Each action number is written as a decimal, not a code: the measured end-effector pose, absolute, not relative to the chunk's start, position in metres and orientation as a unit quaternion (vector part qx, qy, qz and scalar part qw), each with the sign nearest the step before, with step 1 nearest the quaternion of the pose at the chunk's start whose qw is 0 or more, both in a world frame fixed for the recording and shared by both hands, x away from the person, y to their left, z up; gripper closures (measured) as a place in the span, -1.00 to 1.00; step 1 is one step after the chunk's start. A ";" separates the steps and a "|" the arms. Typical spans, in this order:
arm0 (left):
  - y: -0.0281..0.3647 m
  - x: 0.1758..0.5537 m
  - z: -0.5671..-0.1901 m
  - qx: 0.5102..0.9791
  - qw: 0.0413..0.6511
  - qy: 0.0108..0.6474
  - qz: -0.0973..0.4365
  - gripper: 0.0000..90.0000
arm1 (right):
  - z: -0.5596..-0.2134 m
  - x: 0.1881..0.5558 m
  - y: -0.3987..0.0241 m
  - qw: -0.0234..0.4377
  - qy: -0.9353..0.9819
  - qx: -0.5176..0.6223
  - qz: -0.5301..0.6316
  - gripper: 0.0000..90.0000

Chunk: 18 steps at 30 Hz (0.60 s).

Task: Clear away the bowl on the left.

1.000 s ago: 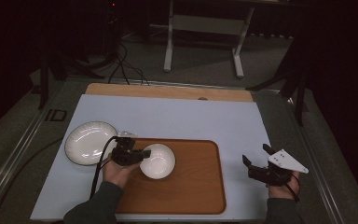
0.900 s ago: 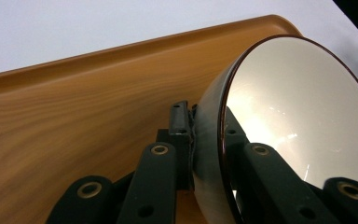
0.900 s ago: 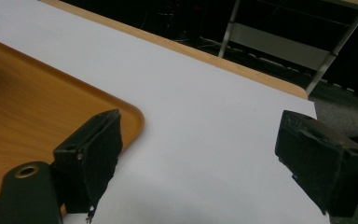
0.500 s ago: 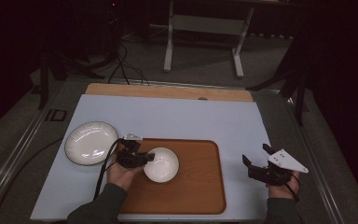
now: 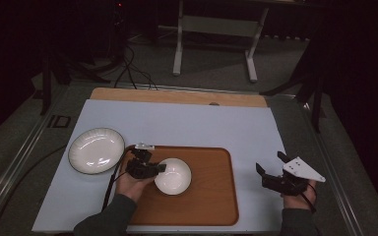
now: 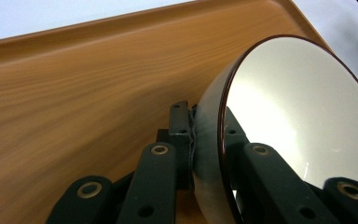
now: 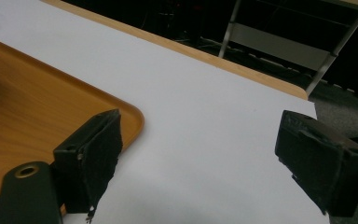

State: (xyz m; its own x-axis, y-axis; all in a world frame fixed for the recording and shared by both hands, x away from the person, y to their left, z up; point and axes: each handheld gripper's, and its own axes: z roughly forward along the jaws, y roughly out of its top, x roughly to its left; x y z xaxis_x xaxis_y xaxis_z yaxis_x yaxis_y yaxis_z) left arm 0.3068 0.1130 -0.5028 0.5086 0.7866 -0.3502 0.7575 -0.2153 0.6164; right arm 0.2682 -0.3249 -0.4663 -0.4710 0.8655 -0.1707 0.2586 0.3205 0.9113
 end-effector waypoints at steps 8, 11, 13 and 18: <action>0.110 0.307 -0.507 0.780 0.381 0.497 0.010 0.82 | -0.466 0.268 -0.325 0.344 0.736 0.382 0.441 -0.68; 0.109 0.308 -0.508 0.780 0.379 0.498 0.004 0.82 | -0.466 0.268 -0.325 0.344 0.736 0.382 0.440 -0.68; 0.109 0.308 -0.509 0.780 0.379 0.498 0.003 0.82 | -0.466 0.268 -0.325 0.344 0.736 0.382 0.440 -0.68; 0.108 0.309 -0.510 0.782 0.374 0.499 0.006 0.82 | -0.466 0.268 -0.325 0.344 0.736 0.382 0.440 -0.68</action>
